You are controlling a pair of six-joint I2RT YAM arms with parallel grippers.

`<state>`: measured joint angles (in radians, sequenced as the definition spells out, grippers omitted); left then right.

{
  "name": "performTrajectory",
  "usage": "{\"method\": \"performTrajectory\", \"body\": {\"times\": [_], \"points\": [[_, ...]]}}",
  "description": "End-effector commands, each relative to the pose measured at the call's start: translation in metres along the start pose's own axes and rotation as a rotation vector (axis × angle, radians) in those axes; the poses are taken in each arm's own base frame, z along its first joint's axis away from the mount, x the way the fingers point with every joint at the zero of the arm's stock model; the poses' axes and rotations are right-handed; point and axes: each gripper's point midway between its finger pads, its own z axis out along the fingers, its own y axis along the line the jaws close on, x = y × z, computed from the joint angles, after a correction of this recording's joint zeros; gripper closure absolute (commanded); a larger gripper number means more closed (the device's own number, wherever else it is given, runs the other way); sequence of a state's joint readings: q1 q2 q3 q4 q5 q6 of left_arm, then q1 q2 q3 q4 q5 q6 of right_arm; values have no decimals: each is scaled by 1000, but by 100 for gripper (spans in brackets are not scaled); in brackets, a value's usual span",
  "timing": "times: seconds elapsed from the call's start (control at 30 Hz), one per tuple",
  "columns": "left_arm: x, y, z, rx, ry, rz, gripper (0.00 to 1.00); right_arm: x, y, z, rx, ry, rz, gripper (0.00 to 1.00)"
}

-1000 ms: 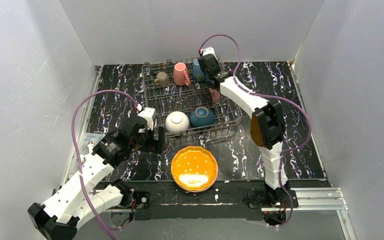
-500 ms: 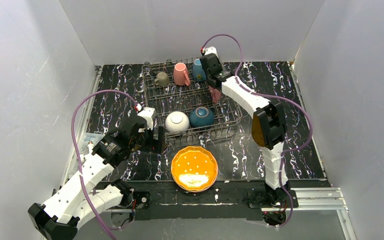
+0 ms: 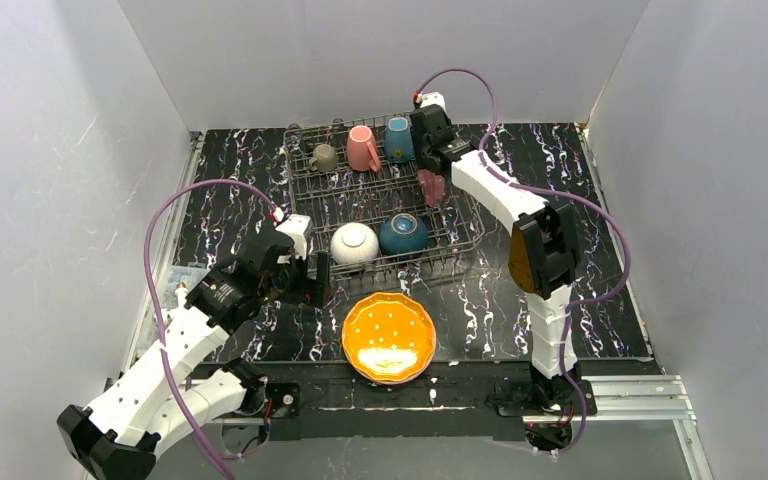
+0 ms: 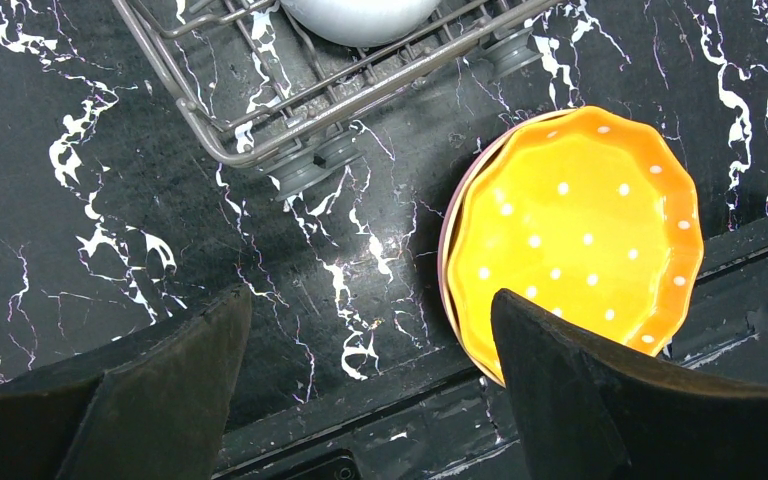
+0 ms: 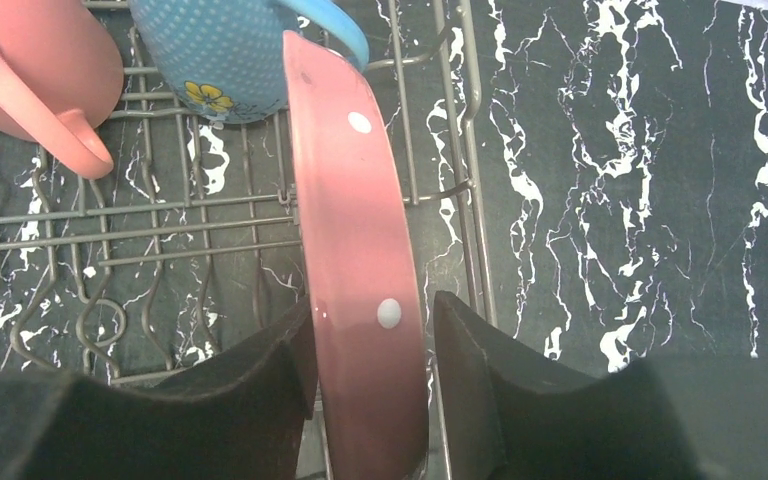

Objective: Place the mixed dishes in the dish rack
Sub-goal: Insert the plate into the dish rack.

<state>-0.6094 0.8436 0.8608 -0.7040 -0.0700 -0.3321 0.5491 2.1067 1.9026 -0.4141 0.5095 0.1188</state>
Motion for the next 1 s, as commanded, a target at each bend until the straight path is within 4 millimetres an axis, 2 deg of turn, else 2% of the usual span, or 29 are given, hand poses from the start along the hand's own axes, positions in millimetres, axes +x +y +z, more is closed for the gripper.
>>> {"method": "performTrajectory", "body": {"times": [0.0,0.23,0.43,0.97], "points": [[1,2,0,-2,7,5,12,-34,-5,-20,-20,-85,81,44],[1,2,1,-3,8,3,12,-43,-7,-30,-27,-102,96,31],[1,2,1,-5,8,2,12,-51,-9,-40,-41,-120,112,23],[2,2,1,-4,12,2,12,-74,-13,-76,-101,-165,154,17]]}}
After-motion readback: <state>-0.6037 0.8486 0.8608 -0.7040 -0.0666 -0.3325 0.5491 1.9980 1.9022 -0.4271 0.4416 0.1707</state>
